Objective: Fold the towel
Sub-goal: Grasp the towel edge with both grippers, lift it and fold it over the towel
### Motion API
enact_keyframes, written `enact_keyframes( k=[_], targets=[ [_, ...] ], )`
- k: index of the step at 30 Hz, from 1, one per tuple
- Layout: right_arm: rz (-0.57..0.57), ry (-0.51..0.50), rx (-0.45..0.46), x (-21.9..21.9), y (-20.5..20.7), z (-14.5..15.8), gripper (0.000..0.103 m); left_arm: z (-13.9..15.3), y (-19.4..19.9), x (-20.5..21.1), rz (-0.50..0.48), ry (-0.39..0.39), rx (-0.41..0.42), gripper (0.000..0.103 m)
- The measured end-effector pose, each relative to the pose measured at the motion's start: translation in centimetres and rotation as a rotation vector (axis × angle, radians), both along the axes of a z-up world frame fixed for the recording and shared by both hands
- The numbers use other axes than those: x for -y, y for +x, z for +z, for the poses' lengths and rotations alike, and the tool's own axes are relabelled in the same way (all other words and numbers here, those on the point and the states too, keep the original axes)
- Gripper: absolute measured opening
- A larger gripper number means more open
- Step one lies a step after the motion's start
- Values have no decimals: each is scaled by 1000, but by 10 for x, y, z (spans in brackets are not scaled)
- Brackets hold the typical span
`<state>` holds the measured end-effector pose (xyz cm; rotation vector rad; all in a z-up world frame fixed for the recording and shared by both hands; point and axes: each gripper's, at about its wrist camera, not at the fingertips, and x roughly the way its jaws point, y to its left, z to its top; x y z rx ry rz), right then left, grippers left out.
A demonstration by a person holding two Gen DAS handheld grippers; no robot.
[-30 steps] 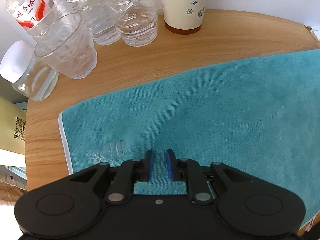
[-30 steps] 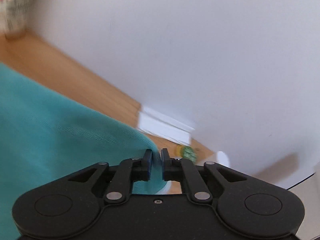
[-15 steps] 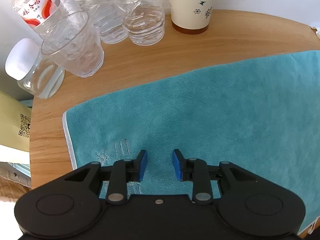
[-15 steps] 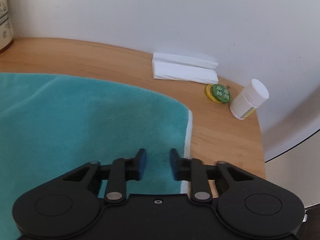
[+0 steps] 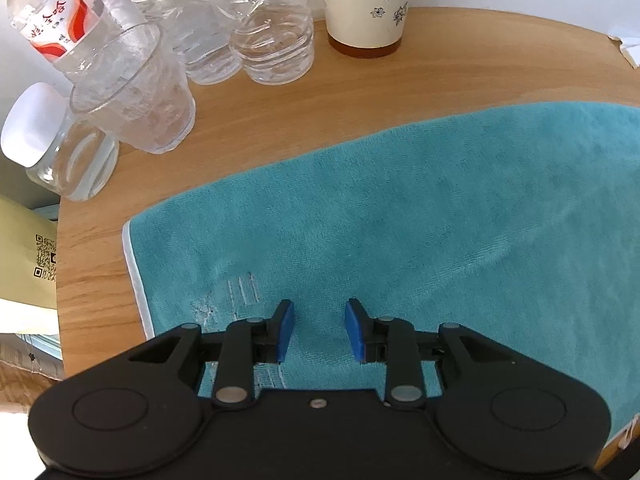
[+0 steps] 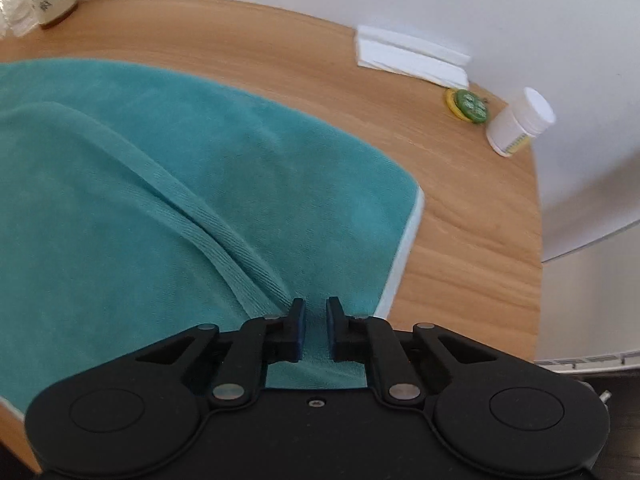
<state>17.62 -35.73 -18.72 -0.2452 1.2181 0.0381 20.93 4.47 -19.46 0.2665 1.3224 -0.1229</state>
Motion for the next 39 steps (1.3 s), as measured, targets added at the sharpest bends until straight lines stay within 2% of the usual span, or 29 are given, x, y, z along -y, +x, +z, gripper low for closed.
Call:
enact_keyframes(
  k=[1, 2, 6, 9, 10, 11, 14, 15, 18, 19, 20, 21, 22, 24, 26, 28, 29, 30, 31, 32, 33, 35, 37, 39],
  targets=[
    [36, -28, 59, 1, 11, 8, 31, 5, 2, -2, -10, -5, 28, 29],
    [63, -19, 67, 2, 19, 10, 43, 8, 4, -4, -16, -9, 47, 29],
    [217, 3, 61, 2, 58, 13, 46, 13, 22, -14, -49, 56, 78, 29],
    [305, 26, -4, 2, 81, 7, 46, 14, 32, -22, -107, 91, 94, 30],
    [337, 35, -54, 3, 88, 2, 46, 14, 35, -24, -127, 92, 92, 31],
    [343, 35, -62, 2, 88, 3, 46, 14, 37, -25, -147, 94, 91, 32],
    [391, 80, -173, 10, 98, -13, 46, 13, 44, -29, -205, 98, 85, 35],
    [395, 89, -177, 13, 101, -15, 46, 12, 45, -28, -221, 102, 81, 35],
    [386, 153, -249, 21, 108, -17, 45, 5, 54, -29, -276, 111, 72, 35],
    [391, 160, -260, 21, 109, -18, 39, 3, 58, -28, -292, 95, 65, 35],
    [398, 174, -275, 21, 109, -18, 24, 2, 61, -27, -311, 81, 60, 35],
    [397, 179, -280, 21, 109, -18, 16, 1, 63, -26, -330, 76, 62, 36],
    [395, 183, -284, 20, 109, -18, 12, 1, 65, -26, -340, 74, 67, 37],
    [391, 192, -293, 19, 109, -17, 12, 1, 71, -27, -348, 59, 66, 39],
    [366, 180, -271, 21, 108, -17, 11, 1, 75, -28, -356, 55, 72, 48],
    [350, 162, -235, 21, 104, -14, 11, 1, 76, -29, -388, 42, 77, 48],
    [343, 153, -216, 20, 103, -12, 10, 1, 76, -30, -406, 28, 75, 42],
    [340, 143, -202, 20, 102, -11, 10, 2, 76, -30, -418, 6, 65, 23],
    [334, 106, -161, 17, 99, -7, 10, 2, 77, -29, -433, -16, 52, 13],
    [328, 70, -120, 14, 96, -3, 10, 1, 76, -27, -458, -23, 45, 11],
    [319, 64, -99, 14, 94, -1, 10, 0, 73, -23, -486, -1, 59, 8],
    [306, 11, 6, 7, 85, 9, 10, -3, 63, -14, -530, 61, 108, 4],
    [312, -30, 54, 3, 81, 14, 10, -4, 60, -10, -506, 90, 146, 3],
    [306, -134, 161, -8, 66, 23, 10, -5, 54, -5, -487, 124, 194, 3]
  ],
)
